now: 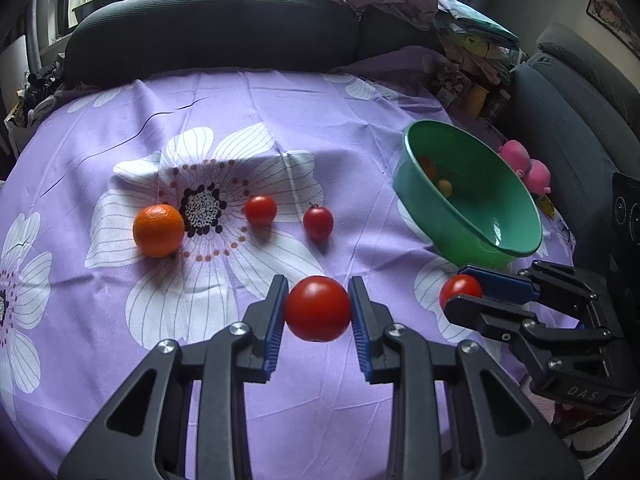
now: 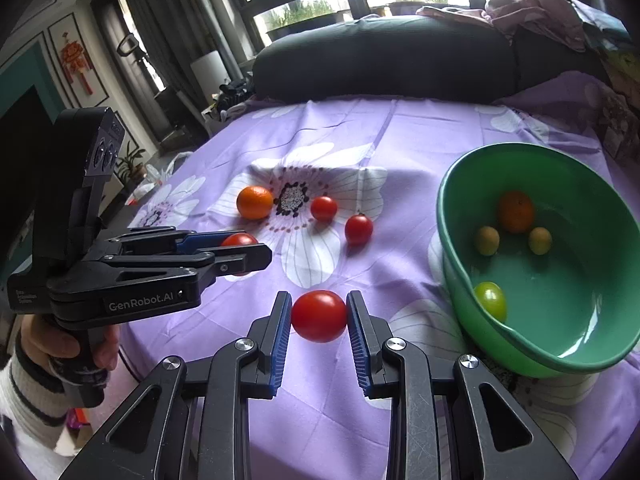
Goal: Organize fruits
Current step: 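Carry the tomato toward the bowl while the right gripper carries another cherry tomato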
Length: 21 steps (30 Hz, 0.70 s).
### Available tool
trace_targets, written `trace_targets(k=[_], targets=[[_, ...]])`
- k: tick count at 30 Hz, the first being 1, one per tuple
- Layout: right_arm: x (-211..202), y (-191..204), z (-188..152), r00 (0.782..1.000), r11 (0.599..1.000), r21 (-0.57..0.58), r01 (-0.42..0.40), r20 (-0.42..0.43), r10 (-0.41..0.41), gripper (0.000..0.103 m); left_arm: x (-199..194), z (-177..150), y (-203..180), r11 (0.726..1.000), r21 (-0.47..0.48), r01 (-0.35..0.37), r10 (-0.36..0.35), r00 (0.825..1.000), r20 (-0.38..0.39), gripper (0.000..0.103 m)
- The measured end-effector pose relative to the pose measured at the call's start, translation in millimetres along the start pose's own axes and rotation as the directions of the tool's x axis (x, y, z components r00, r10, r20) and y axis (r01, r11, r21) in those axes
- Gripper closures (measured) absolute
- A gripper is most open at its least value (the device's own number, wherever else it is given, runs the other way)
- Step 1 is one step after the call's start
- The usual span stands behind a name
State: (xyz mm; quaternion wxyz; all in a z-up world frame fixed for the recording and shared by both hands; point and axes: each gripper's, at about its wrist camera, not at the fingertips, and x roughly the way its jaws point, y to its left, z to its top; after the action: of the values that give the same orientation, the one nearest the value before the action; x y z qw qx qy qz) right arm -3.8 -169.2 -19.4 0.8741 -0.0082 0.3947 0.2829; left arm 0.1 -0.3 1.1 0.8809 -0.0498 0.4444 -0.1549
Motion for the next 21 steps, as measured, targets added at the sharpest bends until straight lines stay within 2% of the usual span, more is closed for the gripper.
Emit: trace_targets(k=[5, 12, 21], targets=[[-17.3, -18.5, 2.1, 0.998, 0.998, 0.039, 0.041, 0.048, -0.042, 0.073, 1.6, 12.0, -17.6, 0.999, 0.028, 0.034, -0.034, 0.999, 0.013, 0.073], [-42.4, -53.6, 6.1, 0.985, 0.986, 0.121, 0.117, 0.116, -0.131, 0.073, 9.3, 36.7, -51.3, 0.989, 0.096, 0.116, -0.12, 0.992, 0.044, 0.072], [-51.3, -86.7, 1.8, 0.972, 0.966, 0.19, 0.174, 0.126, -0.2, 0.073, 43.6, 56.9, -95.6, 0.969, 0.179, 0.173, -0.174, 0.985, -0.008, 0.072]])
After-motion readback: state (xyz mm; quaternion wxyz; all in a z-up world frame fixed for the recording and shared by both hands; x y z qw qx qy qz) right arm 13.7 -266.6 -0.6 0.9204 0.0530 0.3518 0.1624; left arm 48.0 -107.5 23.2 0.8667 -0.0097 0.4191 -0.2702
